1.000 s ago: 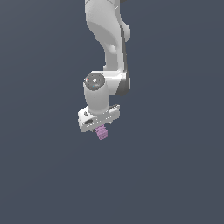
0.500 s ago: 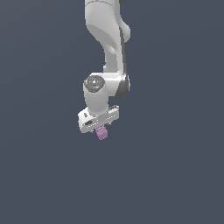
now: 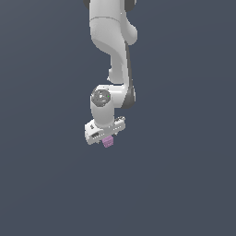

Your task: Pick up the object and move it to a goal position.

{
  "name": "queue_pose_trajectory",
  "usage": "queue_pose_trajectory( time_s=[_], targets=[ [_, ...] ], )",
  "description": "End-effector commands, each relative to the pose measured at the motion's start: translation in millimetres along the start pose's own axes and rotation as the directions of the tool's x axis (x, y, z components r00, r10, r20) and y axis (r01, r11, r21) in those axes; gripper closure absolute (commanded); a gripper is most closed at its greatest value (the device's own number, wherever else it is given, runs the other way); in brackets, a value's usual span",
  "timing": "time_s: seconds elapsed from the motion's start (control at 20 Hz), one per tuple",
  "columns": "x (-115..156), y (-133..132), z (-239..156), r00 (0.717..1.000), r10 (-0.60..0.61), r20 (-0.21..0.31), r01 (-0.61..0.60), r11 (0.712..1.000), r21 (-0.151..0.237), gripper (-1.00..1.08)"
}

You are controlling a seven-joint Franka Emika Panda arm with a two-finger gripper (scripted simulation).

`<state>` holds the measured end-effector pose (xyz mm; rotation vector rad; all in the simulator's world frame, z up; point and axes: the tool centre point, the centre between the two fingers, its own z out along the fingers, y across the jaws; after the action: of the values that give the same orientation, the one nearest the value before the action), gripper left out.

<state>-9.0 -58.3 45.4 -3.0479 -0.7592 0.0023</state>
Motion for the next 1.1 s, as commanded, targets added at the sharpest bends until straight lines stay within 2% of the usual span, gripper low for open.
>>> queue_pose_trajectory(
  time_s=[0.0, 0.05, 0.1, 0.7, 1.05],
  targets=[
    [1.0, 0.5, 3.8, 1.000, -0.001, -0.001, 0.001, 1.000, -0.001, -0.92],
    [1.1, 0.6, 3.9, 1.000, -0.001, -0.001, 0.001, 1.000, -0.001, -0.92],
    [1.1, 0.6, 3.9, 1.000, -0.001, -0.001, 0.001, 1.000, -0.001, 1.08],
    [0.6, 1.8, 1.9, 1.000, 0.001, -0.002, -0.001, 1.000, -0.002, 1.08],
    [-1.3, 10.1, -23.5, 1.000, 0.001, -0.002, -0.001, 1.000, -0.002, 1.08]
  ],
)
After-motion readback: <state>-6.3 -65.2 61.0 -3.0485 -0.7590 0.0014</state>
